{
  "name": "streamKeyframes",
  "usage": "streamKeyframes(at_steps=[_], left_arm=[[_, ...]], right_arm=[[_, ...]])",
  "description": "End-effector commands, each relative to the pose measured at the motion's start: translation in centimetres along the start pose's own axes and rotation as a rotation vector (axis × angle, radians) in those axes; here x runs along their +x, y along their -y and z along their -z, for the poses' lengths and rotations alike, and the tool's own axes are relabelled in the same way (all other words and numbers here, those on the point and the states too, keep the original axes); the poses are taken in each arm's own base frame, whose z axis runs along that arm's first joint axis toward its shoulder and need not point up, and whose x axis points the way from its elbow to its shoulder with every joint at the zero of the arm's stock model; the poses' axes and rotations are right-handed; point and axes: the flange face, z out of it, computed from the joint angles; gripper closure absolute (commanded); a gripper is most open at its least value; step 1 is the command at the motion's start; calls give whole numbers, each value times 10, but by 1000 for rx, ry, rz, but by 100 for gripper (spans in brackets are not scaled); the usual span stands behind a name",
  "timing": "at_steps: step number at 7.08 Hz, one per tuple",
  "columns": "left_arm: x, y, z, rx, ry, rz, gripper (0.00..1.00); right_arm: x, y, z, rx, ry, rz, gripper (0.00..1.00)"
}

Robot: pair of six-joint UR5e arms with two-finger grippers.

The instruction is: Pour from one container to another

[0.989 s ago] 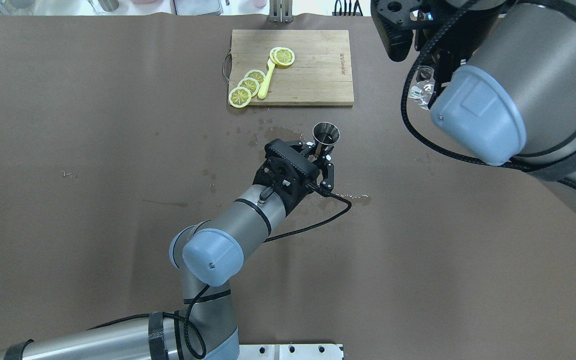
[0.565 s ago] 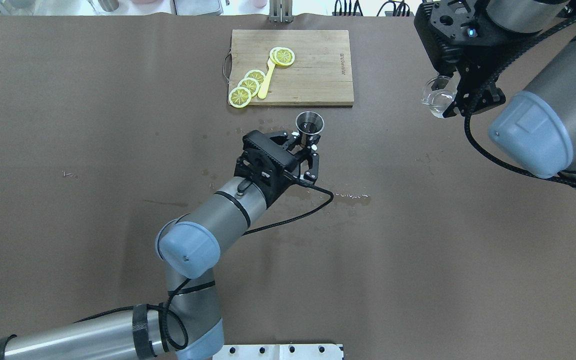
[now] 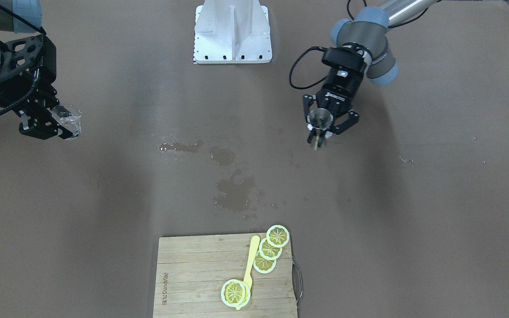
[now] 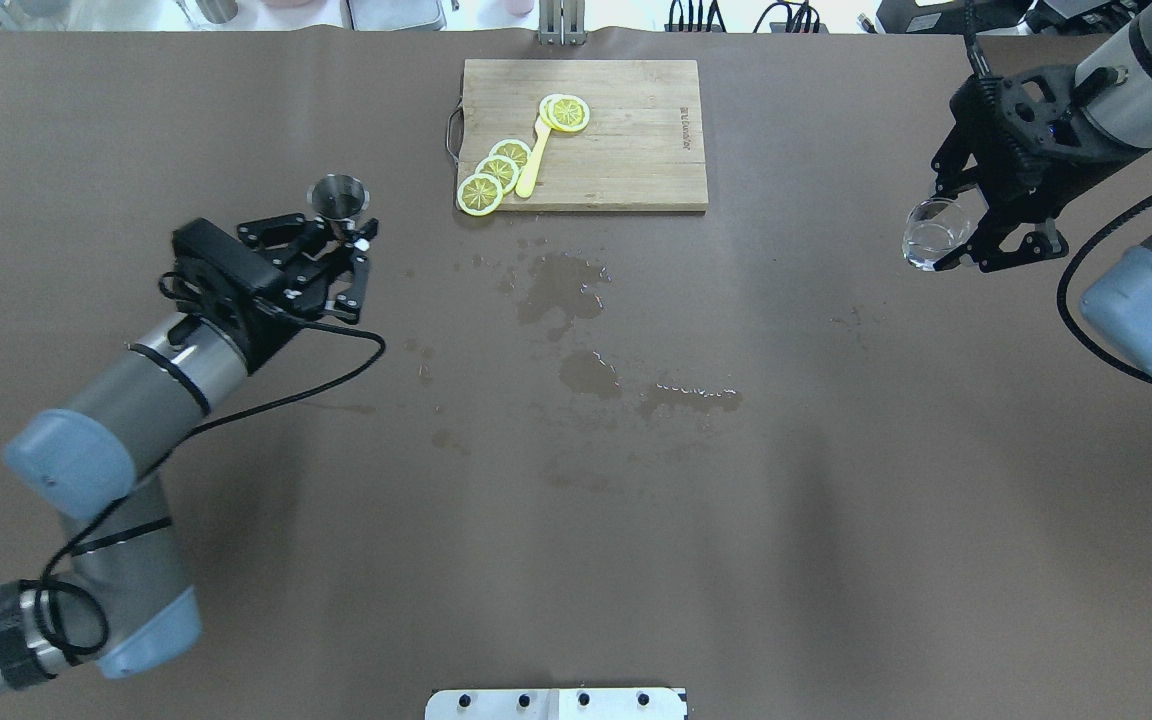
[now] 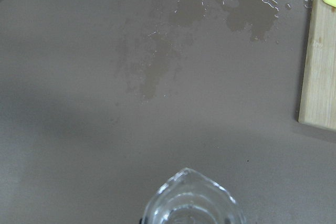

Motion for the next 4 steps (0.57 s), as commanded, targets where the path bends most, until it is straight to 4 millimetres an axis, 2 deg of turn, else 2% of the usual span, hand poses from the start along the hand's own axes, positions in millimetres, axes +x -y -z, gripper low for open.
streamKeyframes(at_steps=[1, 2, 3, 4], left_arm=[[-108, -36, 88, 32, 65, -7, 100], [-144, -54, 128, 86, 137, 9, 100], [-162, -69, 142, 97, 178, 6, 100], [-174, -77, 145, 112, 249, 22, 100]], right_arm=[[10, -64, -39, 79, -13, 25, 100], [14, -91, -62, 99, -11, 18, 100], [14, -117, -84, 145, -4, 44, 100], [9, -140, -103, 190, 11, 67, 100]])
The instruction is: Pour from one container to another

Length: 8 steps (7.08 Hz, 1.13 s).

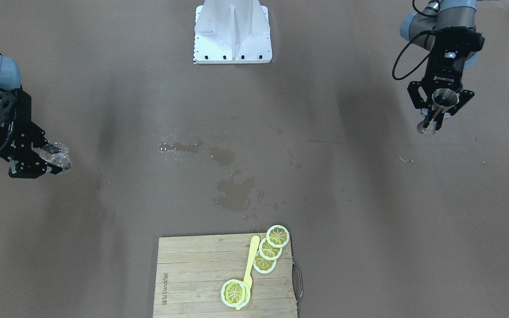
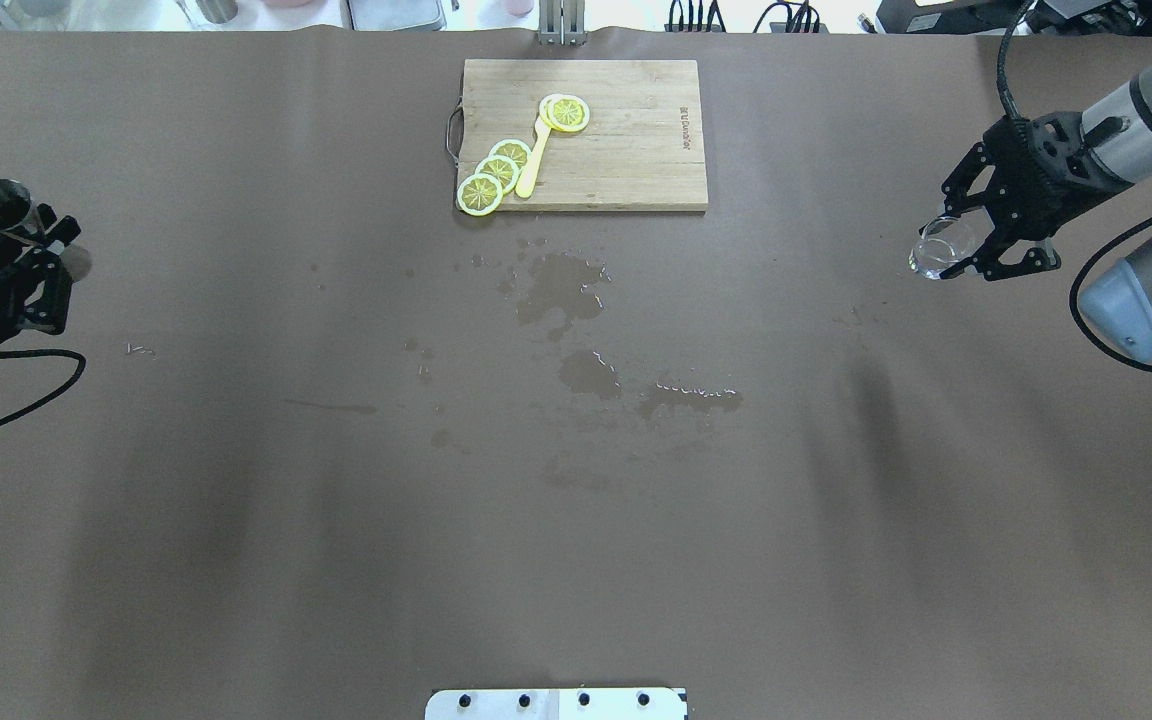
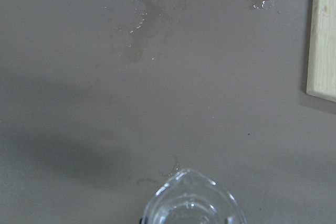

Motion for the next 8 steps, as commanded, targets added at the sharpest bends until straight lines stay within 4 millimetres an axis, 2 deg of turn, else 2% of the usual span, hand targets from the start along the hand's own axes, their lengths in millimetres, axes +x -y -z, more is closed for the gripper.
streamKeyframes(at_steps=[1, 2, 3, 5, 6, 8], left_arm=[[-40, -15, 19, 55, 170, 188, 100], [-48, -26, 31, 49, 207, 222, 100], [-40, -44, 37, 22, 203, 227, 100], [-1, -81, 51, -48, 215, 189, 100], [7, -83, 48, -73, 225, 170, 100], [25, -107, 41, -141, 319, 245, 100]], right_arm=[[-13, -50, -30, 84, 14, 59, 100], [-16, -51, -36, 92, 20, 70, 100], [-20, -42, -51, 101, 44, 83, 100], [-24, -26, -65, 114, 67, 100, 100], [-25, -23, -70, 114, 74, 102, 100], [-29, -19, -81, 116, 92, 105, 100]])
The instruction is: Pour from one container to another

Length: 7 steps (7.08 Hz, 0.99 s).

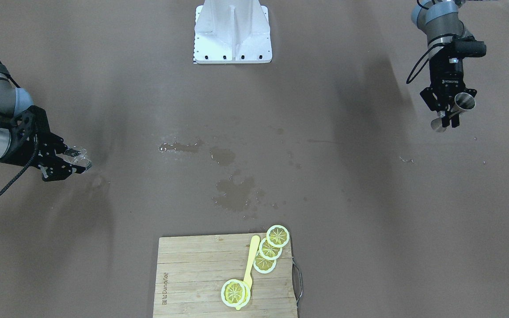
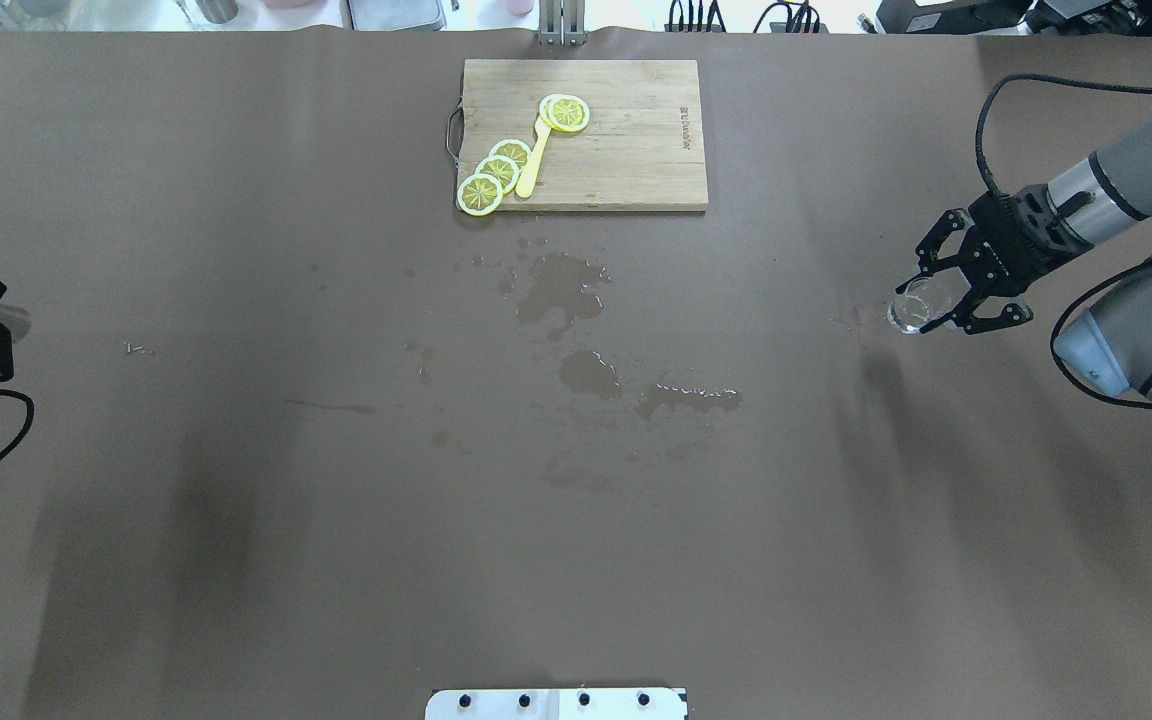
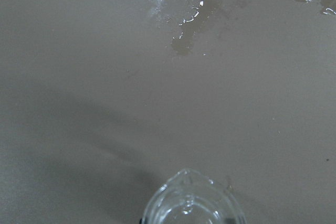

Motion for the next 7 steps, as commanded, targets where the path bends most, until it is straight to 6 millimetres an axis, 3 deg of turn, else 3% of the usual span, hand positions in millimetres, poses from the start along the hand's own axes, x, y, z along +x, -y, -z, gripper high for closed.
streamKeyframes(at_steps=[1, 4, 7], left_arm=[[21, -34, 5, -25, 89, 39, 100], [40, -81, 20, 59, 165, 24, 100], [42, -99, 27, 35, 153, -15, 100]], right_arm=[[-2, 2, -10, 1, 14, 2, 100], [-5, 3, -21, -3, 26, 4, 100], [-8, 6, -31, -5, 38, 9, 100]])
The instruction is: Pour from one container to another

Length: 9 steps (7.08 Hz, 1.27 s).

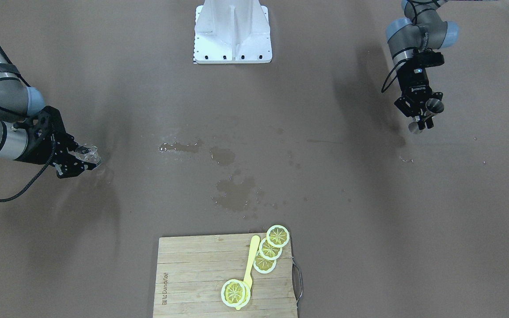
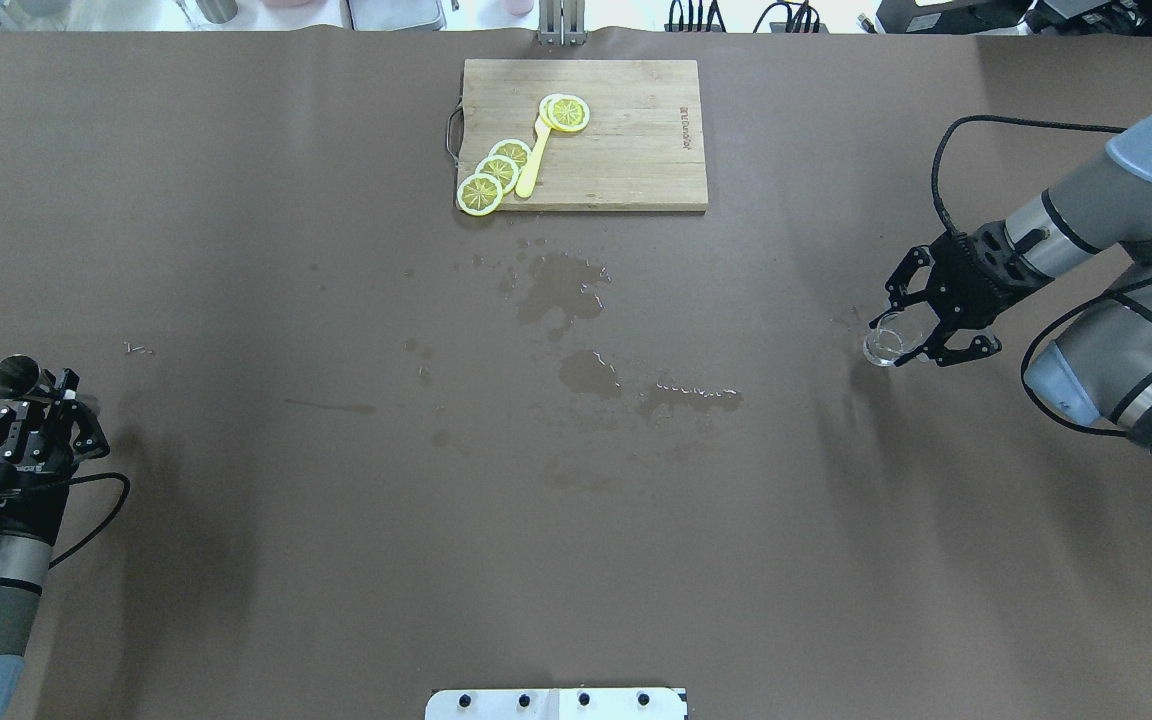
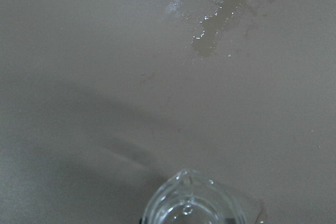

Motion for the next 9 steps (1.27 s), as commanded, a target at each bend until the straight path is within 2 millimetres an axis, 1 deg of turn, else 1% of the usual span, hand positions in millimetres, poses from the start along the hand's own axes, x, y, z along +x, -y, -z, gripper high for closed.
streamKeyframes(at_steps=[1, 3, 4, 5, 6, 7, 8, 9], left_arm=[[6, -11, 5, -14, -12, -1, 100], [8, -17, 6, -19, -15, 65, 98], [10, -20, 10, -24, -22, 88, 90], [9, -22, 11, -28, -24, 85, 86], [8, -23, 11, -30, -25, 81, 77], [8, -24, 12, -34, -26, 81, 64], [10, -25, 15, -42, -32, 82, 3], [11, -26, 16, -41, -35, 80, 1]], right_arm=[[-1, 1, -4, -3, 3, 1, 100], [-1, 1, -8, -12, 3, 0, 100], [-1, 1, -8, -14, 2, -13, 100], [-1, 1, -9, -13, 3, -24, 100], [-1, 2, -10, -15, 2, -26, 100], [-1, 2, -10, -17, 0, -43, 92], [-1, 2, -11, -17, 1, -47, 67], [-1, 3, -11, -17, 2, -53, 50]])
